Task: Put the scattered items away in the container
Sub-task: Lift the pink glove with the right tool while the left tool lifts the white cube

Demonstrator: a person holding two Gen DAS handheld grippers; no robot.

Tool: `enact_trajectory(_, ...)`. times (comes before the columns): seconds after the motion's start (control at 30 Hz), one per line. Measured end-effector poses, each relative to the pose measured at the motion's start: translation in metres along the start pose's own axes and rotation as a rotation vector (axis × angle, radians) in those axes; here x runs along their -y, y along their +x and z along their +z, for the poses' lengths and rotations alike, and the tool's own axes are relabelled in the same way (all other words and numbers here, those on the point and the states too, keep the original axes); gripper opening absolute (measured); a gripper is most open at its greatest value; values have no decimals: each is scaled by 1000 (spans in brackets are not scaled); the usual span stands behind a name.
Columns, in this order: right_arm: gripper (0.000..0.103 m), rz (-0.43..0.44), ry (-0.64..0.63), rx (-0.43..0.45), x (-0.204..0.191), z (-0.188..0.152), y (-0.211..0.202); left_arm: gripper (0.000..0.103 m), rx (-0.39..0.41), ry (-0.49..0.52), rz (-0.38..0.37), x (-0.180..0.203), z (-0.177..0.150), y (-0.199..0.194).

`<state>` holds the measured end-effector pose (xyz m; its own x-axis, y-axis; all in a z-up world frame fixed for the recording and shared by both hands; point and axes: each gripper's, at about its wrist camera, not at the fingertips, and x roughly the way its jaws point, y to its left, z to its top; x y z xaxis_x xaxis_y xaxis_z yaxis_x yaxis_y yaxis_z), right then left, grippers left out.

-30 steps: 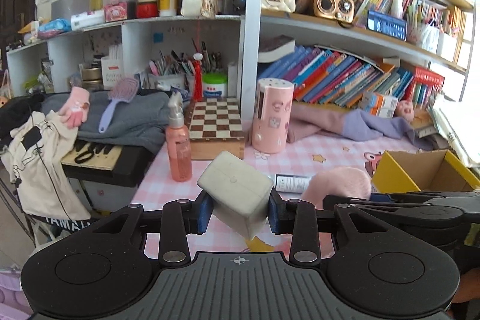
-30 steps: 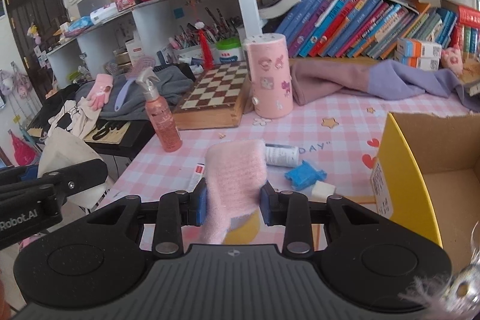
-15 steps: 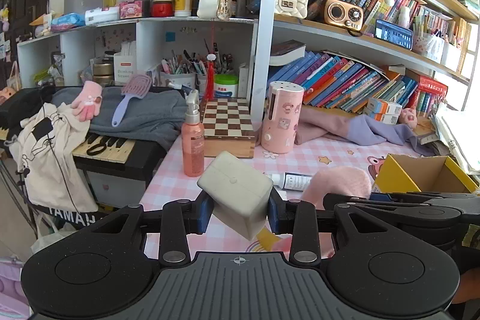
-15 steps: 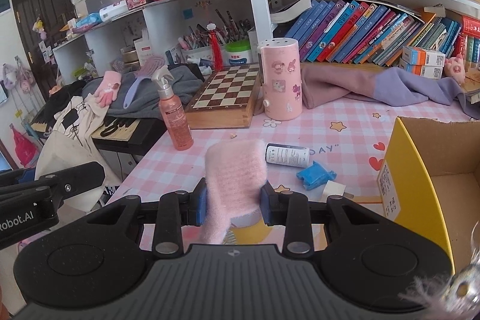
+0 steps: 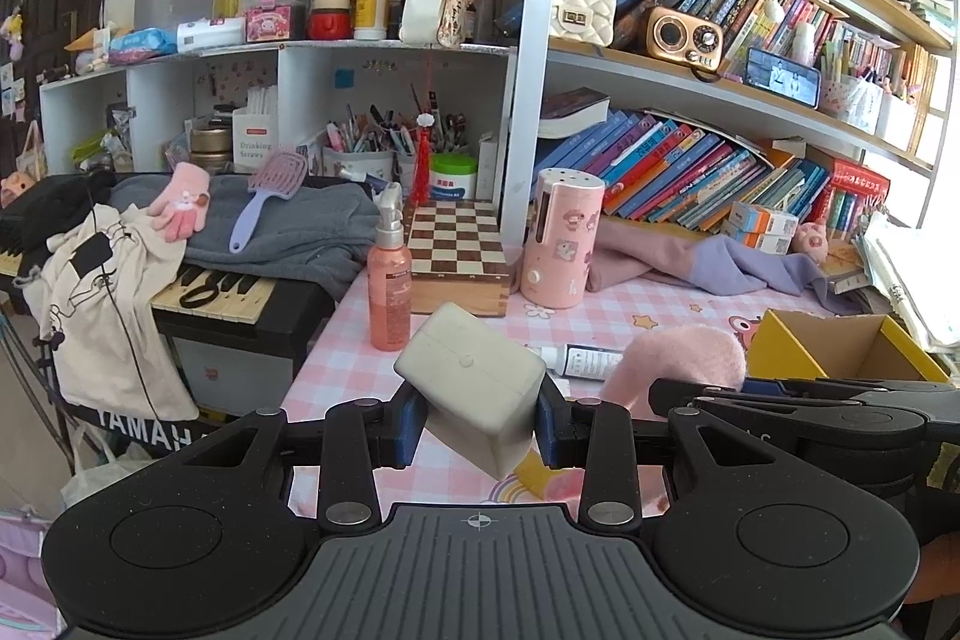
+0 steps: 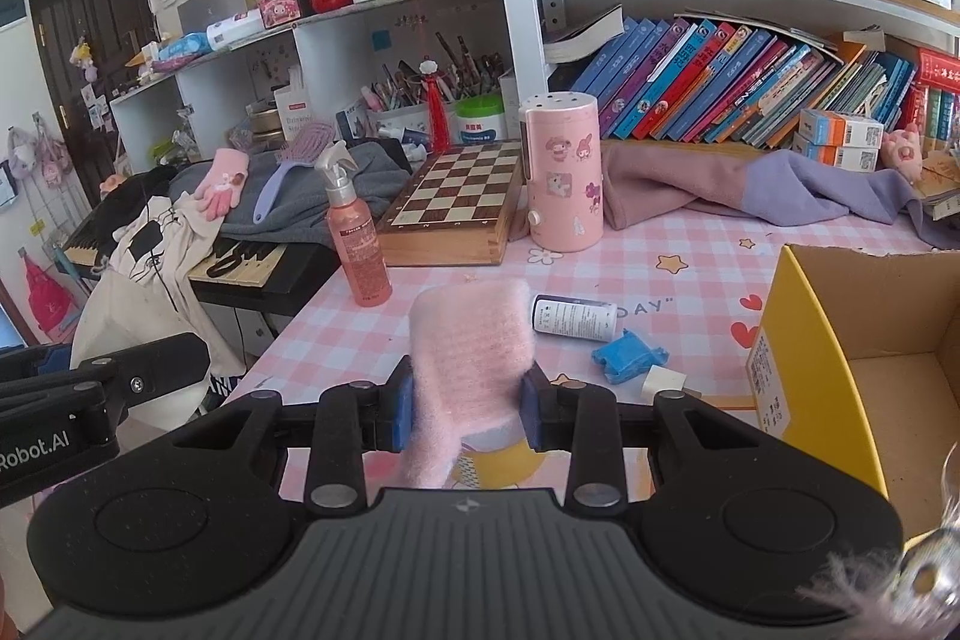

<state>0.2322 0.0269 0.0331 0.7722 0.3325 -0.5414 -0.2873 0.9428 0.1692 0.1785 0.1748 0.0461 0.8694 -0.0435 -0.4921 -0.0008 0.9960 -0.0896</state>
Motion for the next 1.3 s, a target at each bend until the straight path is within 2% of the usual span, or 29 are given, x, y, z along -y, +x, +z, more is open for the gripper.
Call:
enact_trajectory(0.67,32,-25,6,57,-12,-15,-44,35,37,12,-42,0,-10,-38)
enact_trajectory(1.13,32,-31,3,62,-38,-34,-74,35,41,19,-67,-9,-27,-77)
enact_trajectory(1.3,32,-24,7,68,-48,-39,-83,35,43,14,-53,-17,-33,-91)
